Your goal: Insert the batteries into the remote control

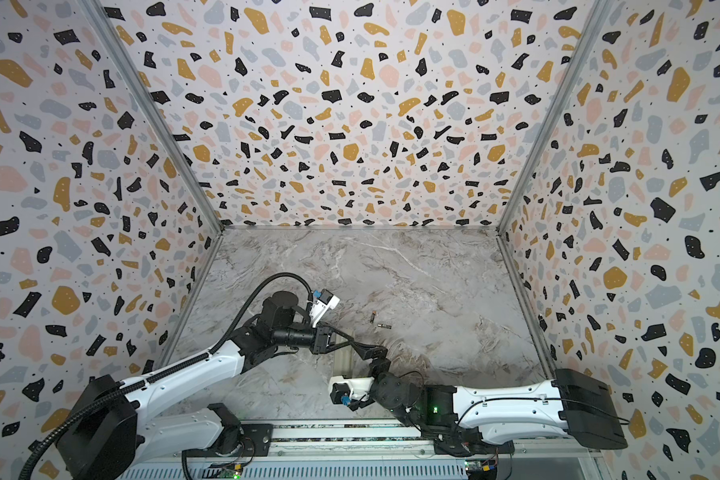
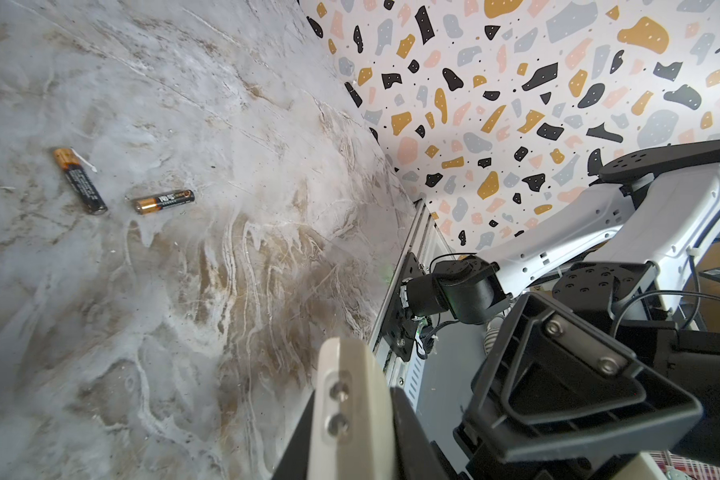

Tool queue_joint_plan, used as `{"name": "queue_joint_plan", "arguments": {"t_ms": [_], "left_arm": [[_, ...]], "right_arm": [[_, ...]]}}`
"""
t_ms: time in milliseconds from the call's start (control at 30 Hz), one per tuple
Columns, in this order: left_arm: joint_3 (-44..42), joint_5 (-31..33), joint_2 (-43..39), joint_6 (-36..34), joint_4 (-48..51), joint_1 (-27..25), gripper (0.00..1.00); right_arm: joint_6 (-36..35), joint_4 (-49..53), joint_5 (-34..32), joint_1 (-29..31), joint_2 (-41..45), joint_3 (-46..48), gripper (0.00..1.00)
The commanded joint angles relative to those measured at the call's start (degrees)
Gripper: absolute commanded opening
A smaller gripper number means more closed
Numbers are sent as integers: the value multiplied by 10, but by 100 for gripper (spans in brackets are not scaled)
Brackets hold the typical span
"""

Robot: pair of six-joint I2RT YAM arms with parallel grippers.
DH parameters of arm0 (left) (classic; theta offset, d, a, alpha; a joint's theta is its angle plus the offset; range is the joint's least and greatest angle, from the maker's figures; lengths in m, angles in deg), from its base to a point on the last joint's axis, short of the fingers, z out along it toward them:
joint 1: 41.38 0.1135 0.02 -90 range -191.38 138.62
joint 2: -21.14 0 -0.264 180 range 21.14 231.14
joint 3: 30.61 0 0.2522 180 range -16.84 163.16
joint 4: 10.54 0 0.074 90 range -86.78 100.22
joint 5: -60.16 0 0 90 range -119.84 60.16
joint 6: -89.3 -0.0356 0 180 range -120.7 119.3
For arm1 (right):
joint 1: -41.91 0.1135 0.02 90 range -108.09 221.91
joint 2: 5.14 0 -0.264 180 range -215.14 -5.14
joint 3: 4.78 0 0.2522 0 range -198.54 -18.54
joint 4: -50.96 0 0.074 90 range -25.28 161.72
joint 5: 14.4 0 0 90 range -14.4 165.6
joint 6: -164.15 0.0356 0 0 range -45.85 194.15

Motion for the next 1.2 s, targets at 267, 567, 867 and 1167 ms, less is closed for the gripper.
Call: {"name": "queue_joint_plan", "arguments": {"t_ms": [267, 567, 867, 1167], "left_arm": [[8, -38, -7, 10, -14, -5, 0], [10, -27, -5, -2, 3, -5, 0], [10, -5, -2, -24, 34, -5, 0], [12, 3, 6, -35, 47, -1, 0]], "right_arm": [[-42, -54, -46, 0, 28, 13, 99], [-63, -88, -77, 0, 24, 14, 99], [-79, -104, -92, 1, 21, 15, 99], [-81, -115, -95, 4, 23, 19, 99]]}}
